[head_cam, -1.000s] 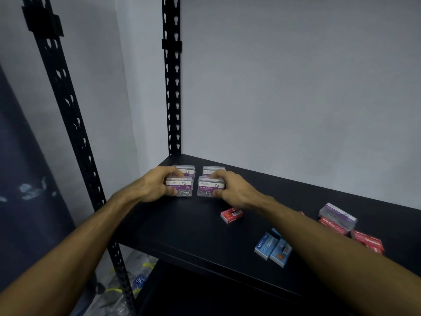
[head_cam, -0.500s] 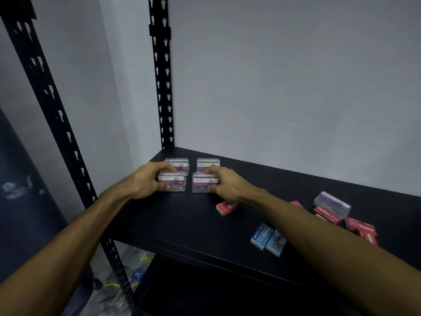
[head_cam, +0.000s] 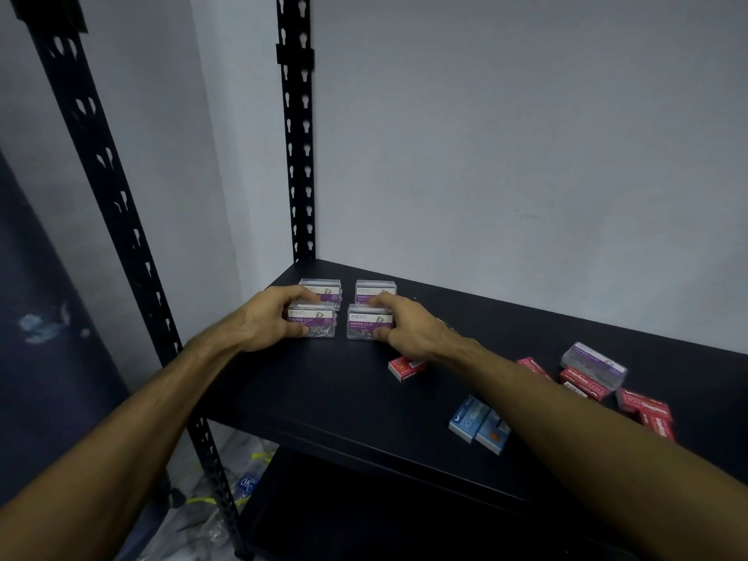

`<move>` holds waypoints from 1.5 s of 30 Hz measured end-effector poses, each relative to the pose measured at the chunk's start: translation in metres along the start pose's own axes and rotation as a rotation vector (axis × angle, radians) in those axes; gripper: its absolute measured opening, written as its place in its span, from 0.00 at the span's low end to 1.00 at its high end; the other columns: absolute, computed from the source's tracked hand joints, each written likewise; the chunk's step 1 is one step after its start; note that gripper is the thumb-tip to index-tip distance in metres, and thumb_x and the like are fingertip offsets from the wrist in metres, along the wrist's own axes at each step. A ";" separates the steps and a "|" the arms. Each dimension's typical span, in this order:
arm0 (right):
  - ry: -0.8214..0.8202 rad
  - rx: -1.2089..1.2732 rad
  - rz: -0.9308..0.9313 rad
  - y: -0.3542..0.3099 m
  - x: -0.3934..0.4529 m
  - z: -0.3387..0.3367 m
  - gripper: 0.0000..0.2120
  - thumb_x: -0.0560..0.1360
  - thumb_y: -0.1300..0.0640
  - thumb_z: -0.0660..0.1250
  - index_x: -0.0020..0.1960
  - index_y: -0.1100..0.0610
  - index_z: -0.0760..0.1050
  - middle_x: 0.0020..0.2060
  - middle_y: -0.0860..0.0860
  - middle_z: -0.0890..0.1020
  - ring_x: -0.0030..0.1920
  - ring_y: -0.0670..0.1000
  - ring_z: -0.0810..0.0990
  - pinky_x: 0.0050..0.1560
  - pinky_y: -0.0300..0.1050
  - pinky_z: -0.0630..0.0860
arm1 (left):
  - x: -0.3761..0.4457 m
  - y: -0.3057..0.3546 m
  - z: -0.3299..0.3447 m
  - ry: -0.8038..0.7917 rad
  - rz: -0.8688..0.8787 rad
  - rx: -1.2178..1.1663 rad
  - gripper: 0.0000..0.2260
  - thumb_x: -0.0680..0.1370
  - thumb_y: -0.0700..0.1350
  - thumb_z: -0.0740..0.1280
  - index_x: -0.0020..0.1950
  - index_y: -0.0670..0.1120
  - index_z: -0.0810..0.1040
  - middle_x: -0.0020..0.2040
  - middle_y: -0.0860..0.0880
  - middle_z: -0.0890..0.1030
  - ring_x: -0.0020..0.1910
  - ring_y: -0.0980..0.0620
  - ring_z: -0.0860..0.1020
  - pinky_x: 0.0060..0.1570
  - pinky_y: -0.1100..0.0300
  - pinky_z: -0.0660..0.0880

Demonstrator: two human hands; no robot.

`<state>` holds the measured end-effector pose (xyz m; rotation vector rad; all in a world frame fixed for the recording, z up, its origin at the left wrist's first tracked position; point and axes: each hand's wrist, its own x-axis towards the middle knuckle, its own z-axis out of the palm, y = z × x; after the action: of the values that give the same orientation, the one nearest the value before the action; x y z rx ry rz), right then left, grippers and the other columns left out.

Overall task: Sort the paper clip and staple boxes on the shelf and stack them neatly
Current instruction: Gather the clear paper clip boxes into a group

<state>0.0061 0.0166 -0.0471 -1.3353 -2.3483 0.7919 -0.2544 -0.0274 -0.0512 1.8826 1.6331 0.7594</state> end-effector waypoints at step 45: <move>0.532 -0.069 0.320 0.161 -0.202 -0.120 0.14 0.78 0.52 0.67 0.62 0.55 0.77 0.57 0.51 0.76 0.53 0.49 0.78 0.53 0.46 0.76 | -0.023 0.215 0.214 -0.489 0.482 0.079 0.27 0.67 0.59 0.77 0.65 0.60 0.77 0.57 0.67 0.75 0.57 0.72 0.72 0.55 0.71 0.68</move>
<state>0.2816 -0.0553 -0.0518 -1.7243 -1.7867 0.3677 0.0444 -0.0846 -0.0505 2.3240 0.9333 0.3629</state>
